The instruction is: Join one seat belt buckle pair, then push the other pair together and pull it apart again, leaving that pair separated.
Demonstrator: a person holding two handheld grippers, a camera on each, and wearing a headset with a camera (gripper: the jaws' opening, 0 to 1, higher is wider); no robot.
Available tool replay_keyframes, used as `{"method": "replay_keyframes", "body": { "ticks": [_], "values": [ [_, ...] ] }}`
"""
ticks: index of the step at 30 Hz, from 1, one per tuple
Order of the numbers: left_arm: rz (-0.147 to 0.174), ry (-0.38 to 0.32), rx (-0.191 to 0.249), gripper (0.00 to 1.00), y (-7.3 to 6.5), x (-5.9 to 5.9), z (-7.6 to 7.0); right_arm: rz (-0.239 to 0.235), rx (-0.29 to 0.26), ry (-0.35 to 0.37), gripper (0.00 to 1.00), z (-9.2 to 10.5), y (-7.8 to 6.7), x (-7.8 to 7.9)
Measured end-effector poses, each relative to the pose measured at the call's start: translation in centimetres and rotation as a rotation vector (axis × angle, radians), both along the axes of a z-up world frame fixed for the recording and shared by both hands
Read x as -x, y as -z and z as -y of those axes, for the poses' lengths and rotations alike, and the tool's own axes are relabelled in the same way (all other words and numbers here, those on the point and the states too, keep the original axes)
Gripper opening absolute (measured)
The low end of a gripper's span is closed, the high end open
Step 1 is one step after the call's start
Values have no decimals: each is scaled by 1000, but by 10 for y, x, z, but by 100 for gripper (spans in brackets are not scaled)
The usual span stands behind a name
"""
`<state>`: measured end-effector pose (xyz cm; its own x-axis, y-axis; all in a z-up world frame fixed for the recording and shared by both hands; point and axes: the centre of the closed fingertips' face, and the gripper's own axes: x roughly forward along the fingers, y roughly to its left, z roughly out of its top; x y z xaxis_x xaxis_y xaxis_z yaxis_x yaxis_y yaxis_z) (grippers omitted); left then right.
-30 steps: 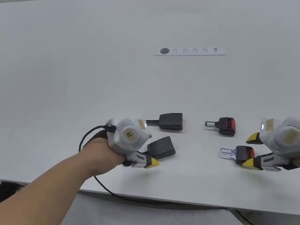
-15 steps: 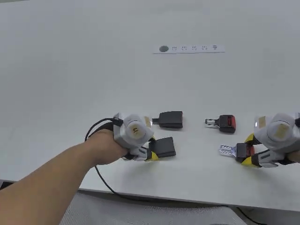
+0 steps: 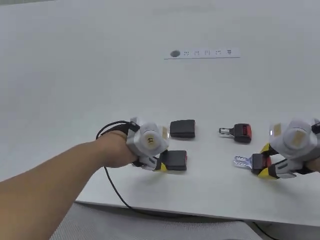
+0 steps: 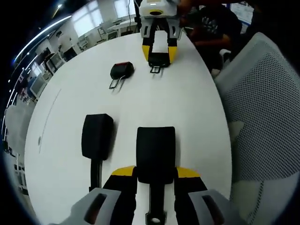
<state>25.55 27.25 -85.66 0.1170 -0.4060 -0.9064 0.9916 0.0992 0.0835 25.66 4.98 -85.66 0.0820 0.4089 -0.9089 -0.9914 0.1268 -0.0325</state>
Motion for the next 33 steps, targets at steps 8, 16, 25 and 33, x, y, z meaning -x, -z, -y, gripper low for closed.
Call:
{"method": "replay_keyframes", "body": {
  "ticks": [8,16,25,33],
  "values": [
    [24,51,-11,30,0,1,1,27,4,-6,34,-19,-1,1],
    [20,23,12,30,-1,0,1,39,-23,-25,34,-45,3,0],
    [10,22,10,30,0,-1,0,41,-31,-77,34,-91,4,3],
    [15,44,-16,30,1,-1,0,24,-28,-80,34,-117,7,1]
  ]
}}
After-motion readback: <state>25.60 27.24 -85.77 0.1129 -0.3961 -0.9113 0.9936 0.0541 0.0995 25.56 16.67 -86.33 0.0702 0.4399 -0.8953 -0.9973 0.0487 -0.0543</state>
